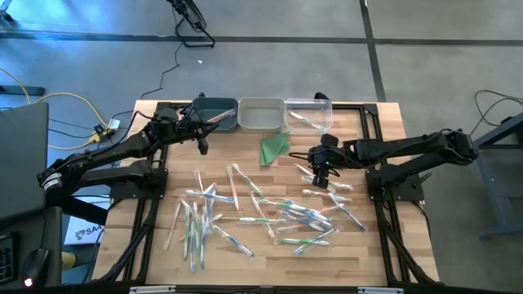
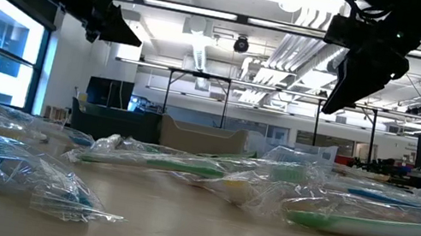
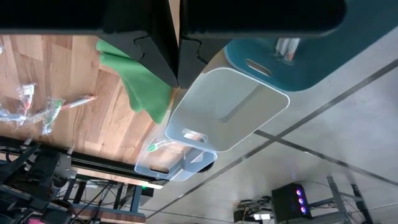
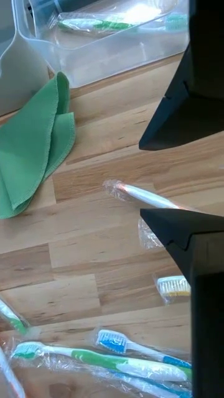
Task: Pick & Place Toothbrushes
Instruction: Put the green toothbrush into the transparent bin
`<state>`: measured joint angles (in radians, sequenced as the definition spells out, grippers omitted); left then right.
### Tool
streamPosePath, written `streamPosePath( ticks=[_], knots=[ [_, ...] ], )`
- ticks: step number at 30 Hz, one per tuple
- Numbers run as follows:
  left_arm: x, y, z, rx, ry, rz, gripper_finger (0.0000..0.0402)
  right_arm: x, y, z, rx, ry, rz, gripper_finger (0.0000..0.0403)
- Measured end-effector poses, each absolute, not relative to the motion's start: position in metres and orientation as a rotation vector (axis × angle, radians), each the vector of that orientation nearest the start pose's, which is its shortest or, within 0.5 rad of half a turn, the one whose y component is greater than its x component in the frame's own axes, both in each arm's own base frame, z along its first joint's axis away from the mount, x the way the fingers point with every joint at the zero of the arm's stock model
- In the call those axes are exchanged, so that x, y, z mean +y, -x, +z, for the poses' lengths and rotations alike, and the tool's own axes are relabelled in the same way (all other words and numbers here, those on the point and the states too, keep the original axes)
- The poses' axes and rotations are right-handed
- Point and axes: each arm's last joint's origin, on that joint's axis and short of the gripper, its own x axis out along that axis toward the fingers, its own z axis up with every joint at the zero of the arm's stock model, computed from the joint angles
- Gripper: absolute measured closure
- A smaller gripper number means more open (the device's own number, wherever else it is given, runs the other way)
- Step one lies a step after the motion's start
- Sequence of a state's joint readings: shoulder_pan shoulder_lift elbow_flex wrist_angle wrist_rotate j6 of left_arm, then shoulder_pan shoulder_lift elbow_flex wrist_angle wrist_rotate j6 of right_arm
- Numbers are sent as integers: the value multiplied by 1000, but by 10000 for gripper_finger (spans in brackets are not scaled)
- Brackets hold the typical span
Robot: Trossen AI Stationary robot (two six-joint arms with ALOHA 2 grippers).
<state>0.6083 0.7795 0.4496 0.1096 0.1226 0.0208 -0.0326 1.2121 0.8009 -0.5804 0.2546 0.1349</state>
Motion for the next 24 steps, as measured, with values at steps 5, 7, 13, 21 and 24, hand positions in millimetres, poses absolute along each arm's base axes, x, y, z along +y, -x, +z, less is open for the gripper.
streamPosePath(
  ticks=[5, 7, 13, 21, 24],
  knots=[
    [99, -148, 245, 213, 59, 481, 402, -15, -228, 228, 968, -13, -329, 247],
    [99, -148, 245, 213, 59, 482, 402, -15, -228, 228, 968, -13, -329, 247],
    [99, -148, 245, 213, 59, 481, 402, -15, -225, 226, 1006, -13, -329, 247],
    [99, -148, 245, 218, 61, 481, 402, -14, -223, 217, 1098, -120, -292, 247],
    [99, -148, 245, 217, 61, 482, 402, -14, -223, 210, 1160, -142, -283, 247]
  ],
)
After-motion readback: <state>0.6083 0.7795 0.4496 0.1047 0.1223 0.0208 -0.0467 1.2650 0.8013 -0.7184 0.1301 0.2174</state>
